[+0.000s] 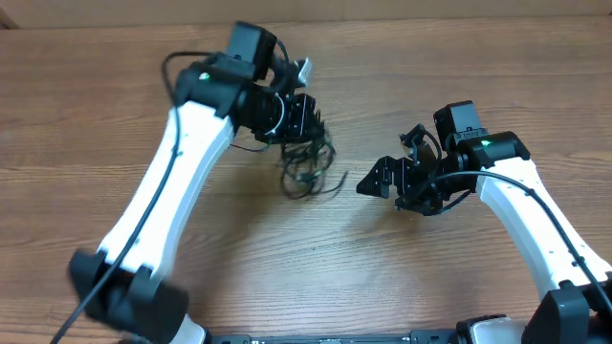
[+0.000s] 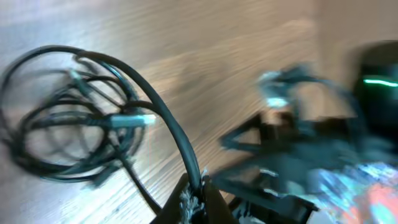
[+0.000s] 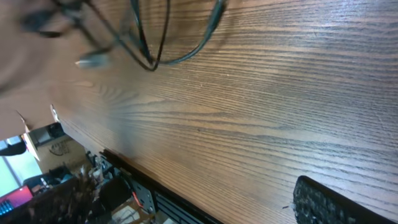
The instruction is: Untangle cables
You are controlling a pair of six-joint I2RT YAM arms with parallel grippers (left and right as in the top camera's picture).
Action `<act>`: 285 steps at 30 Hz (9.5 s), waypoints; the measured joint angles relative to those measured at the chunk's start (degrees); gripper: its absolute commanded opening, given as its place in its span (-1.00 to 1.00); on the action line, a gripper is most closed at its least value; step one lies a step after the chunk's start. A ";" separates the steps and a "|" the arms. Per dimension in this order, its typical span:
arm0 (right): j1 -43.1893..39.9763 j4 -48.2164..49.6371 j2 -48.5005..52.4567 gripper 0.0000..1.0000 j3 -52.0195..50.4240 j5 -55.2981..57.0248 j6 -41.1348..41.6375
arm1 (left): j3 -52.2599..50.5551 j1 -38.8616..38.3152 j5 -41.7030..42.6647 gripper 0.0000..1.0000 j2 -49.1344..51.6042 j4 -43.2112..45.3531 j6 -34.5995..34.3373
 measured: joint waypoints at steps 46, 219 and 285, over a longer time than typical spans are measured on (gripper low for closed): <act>0.61 12.70 0.00 1.00 0.04 -25.00 5.62 | 1.14 -2.80 -16.98 -0.63 -11.21 -10.84 -11.13; 10.78 -26.91 26.58 1.00 92.96 38.12 46.90 | 1.44 3.39 22.03 -0.92 -9.90 21.84 -9.99; -0.15 -35.71 26.58 1.00 93.00 38.97 22.23 | 23.58 53.55 -15.15 1.00 33.86 42.34 -21.86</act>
